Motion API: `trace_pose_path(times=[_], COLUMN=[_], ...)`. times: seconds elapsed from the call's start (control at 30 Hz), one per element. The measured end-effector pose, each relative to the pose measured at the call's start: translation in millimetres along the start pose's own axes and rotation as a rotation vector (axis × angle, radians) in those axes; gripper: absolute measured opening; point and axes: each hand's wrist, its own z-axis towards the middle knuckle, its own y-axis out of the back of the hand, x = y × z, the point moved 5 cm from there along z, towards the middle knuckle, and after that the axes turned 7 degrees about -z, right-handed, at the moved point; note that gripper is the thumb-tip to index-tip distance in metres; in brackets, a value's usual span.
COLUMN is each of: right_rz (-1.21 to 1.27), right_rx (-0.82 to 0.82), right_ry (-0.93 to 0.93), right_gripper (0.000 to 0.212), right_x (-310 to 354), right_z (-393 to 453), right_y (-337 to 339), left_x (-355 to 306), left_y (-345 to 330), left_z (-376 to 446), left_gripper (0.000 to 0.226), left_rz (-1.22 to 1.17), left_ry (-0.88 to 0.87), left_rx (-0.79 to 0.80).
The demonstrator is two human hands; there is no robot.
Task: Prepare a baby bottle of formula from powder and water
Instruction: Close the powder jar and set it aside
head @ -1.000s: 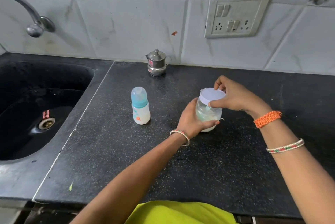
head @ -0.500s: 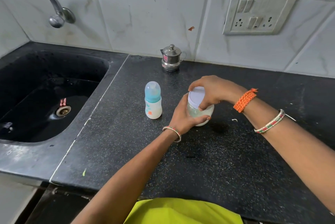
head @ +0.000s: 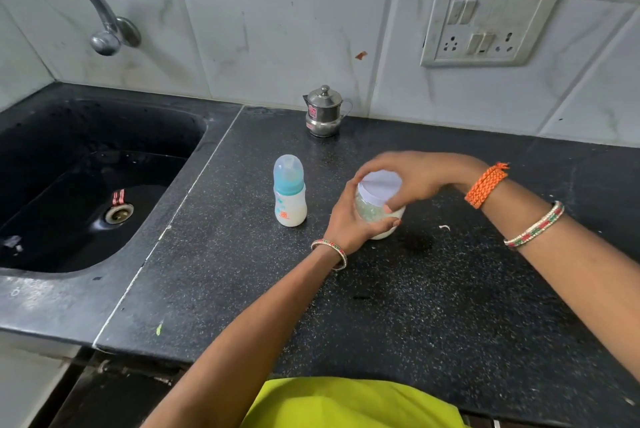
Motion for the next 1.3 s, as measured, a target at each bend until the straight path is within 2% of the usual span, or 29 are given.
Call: trace_pose_path(times=[0.03, 0.07, 0.13, 0.2, 0.27, 0.33, 0.4, 0.47, 0.53, 0.6, 0.73, 0.83, 0.93, 1.07, 1.13, 1.3], right_rz=[0.035, 0.043, -0.09, -0.339, -0.403, -0.41, -0.404, -0.41, -0.349, -0.239, -0.033, 0.183, 0.324, 0.433, 0.488, 0.569], right_rx=[-0.022, -0.116, -0.259, -0.21, -0.177, -0.261, -0.397, -0.461, -0.519, -0.536, -0.428, -0.339, -0.31, -0.43, -0.501, -0.612], right_ry=[-0.041, -0.072, -0.18, -0.113, 0.036, 0.088, 0.066, 0.012, -0.044, -0.128, -0.258, -0.257, -0.262, -0.276, -0.299, -0.383], right_gripper=[0.062, 0.063, 0.075, 0.087, 0.075, 0.061, 0.065, 0.078, 0.073, 0.063, 0.064, 0.057, 0.052, 0.062, 0.067, 0.059], right_x=[-1.8, -3.4, -8.6, -6.8, -2.9, -6.0, -7.3, -4.7, -3.7, -5.1, -8.7, -17.1, -33.1, -58.4, -73.8, -110.4], right_z=[0.3, 1.2, 1.4, 5.0, 10.0, 12.4, 13.0, 14.5, 15.5, 15.2, 17.9, 23.4, 32.9, 56.0, 73.0, 124.1], right_y=[-1.1, 3.3, 10.6, 5.5, -8.8, -21.1, -29.8, -34.8, -33.6, -31.0, -26.3, -5.3, 18.2, 46.4, 55.5, 70.0], left_x=[0.3, 0.0, 1.5, 2.7, 3.5, 2.1, -1.2, -1.7, -0.2, 0.1, 7.5, 22.1, 20.8, -7.1, -20.9, -49.9], left_y=[0.2, -0.1, -1.2, -0.4, 0.5, -1.0, -4.1, -5.7, -3.4, 1.9, 9.7, 14.9, 13.6, 21.9, 27.0, 34.7], left_z=[0.1, 0.0, -0.2, 0.1, 1.7, 2.1, 0.3, -1.3, 0.6, 5.4, 7.9, 0.2, -0.5, 20.5, 28.7, 59.5], left_gripper=[0.089, 0.088, 0.088, 0.09, 0.092, 0.091, 0.086, 0.085, 0.089, 0.094, 0.117, 0.125, 0.111, 0.061, 0.045, 0.041], left_rz=[-0.005, -0.014, -0.019, -0.018, 0.004, 0.03, 0.037, 0.071, 0.133, 0.168, 0.139, 0.19, 0.145, 0.021, -0.055, -0.141], left_ry=[0.001, 0.002, 0.008, 0.014, 0.019, 0.003, -0.03, -0.053, -0.065, -0.063, -0.003, 0.047, 0.042, -0.021, -0.053, -0.092], left_rx=[0.0, 0.001, 0.012, 0.031, 0.076, 0.077, 0.011, -0.044, -0.027, 0.061, 0.276, 0.281, 0.218, -0.099, -0.209, -0.299])
